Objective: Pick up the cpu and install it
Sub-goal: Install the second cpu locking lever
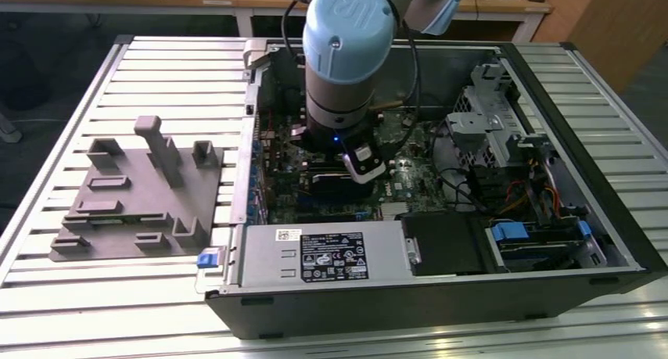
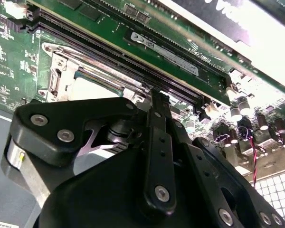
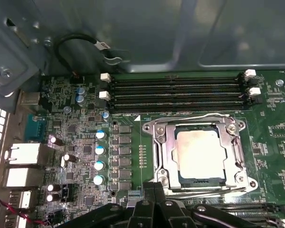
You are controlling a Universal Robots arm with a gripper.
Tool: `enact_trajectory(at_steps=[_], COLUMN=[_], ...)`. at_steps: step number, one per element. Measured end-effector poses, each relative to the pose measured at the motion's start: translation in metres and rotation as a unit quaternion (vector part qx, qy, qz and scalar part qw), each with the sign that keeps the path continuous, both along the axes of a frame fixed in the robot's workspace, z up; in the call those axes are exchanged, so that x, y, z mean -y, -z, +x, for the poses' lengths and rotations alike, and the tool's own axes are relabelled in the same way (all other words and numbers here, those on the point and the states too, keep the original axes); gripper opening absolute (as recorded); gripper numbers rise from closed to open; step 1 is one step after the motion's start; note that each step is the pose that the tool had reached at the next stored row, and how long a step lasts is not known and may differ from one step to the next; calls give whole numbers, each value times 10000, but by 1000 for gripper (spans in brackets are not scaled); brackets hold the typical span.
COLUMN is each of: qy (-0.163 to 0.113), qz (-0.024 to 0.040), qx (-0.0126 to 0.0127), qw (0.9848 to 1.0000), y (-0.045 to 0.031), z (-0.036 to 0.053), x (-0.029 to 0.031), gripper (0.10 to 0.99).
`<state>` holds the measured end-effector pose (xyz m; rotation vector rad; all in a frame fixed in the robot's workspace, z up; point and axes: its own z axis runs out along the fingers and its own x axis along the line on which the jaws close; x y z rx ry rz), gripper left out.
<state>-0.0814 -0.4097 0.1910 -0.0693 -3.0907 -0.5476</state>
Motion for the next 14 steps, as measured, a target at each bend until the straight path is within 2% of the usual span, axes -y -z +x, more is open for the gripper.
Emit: enact_trajectory(at_steps=[14], qy=[-125], qz=[37], qx=[-4], qw=[9999], y=[41], z=[0], x=[3], gripper=[106])
